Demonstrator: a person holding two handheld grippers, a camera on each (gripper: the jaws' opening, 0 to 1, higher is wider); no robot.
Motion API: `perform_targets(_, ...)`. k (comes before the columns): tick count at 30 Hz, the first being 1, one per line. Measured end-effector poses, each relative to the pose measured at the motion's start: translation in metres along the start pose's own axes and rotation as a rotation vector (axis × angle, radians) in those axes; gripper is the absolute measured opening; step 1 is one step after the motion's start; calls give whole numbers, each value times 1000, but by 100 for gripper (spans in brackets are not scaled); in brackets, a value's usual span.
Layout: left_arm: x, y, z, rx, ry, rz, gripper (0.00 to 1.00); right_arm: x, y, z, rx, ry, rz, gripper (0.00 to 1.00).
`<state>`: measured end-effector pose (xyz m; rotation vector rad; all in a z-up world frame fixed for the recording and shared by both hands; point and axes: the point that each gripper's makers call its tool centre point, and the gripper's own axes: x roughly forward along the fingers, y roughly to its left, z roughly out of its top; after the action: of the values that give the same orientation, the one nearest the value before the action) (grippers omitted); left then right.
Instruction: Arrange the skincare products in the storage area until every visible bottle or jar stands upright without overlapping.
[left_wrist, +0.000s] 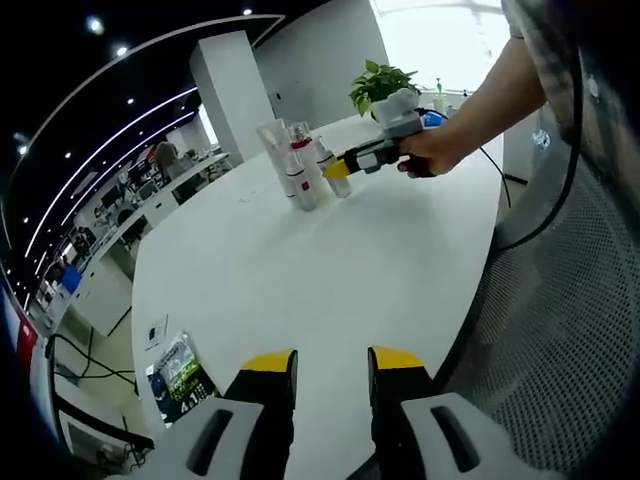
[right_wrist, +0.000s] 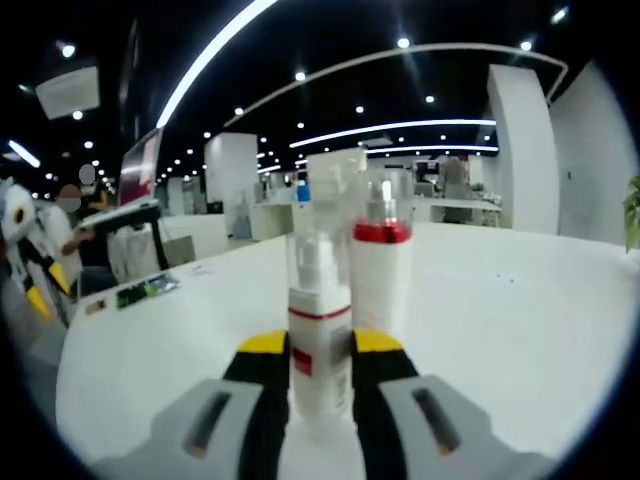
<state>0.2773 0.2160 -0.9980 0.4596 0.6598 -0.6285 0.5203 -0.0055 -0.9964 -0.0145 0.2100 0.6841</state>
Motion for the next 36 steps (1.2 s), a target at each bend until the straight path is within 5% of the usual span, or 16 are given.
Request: perform_targets(36, 2, -2, -6, 21, 31, -11, 28, -20, 10, -15, -40, 7, 39, 21)
